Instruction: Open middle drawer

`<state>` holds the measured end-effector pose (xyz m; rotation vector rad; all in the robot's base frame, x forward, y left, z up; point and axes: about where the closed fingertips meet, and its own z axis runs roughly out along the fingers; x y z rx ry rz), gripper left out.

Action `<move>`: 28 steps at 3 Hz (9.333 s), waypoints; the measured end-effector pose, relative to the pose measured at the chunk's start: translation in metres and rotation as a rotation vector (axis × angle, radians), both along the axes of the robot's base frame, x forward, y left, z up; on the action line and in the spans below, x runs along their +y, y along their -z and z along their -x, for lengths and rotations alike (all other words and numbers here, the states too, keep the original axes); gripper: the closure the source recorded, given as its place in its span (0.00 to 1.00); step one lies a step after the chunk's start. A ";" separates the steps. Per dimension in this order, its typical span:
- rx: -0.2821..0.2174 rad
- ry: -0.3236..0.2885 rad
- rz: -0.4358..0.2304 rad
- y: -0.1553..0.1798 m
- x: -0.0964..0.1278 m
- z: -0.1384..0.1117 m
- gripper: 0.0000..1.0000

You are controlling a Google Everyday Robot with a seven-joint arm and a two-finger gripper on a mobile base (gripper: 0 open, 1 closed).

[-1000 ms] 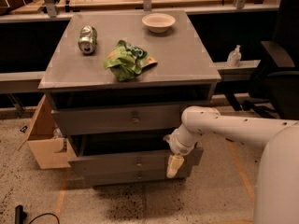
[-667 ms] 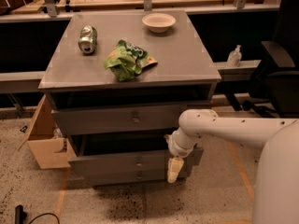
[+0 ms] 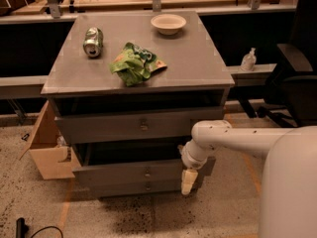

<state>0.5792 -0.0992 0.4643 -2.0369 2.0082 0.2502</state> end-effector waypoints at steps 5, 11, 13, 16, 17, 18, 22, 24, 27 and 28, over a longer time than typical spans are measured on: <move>0.049 -0.035 -0.052 0.010 0.007 0.005 0.87; 0.135 -0.002 -0.106 -0.003 0.016 0.033 0.15; 0.098 0.029 -0.078 -0.015 -0.001 0.017 0.46; -0.082 0.059 -0.010 -0.004 -0.018 -0.026 1.00; -0.112 0.037 -0.006 0.008 -0.016 -0.038 1.00; -0.126 -0.020 -0.001 0.027 -0.009 -0.039 1.00; 0.054 -0.147 -0.059 0.062 0.022 -0.018 1.00; 0.070 -0.141 -0.061 0.062 0.022 -0.013 1.00; 0.184 -0.104 -0.060 0.062 0.026 0.032 1.00; 0.184 -0.103 -0.060 0.062 0.026 0.030 1.00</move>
Offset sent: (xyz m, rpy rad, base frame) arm 0.0289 -0.0020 -0.0383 0.0080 -0.0230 0.0192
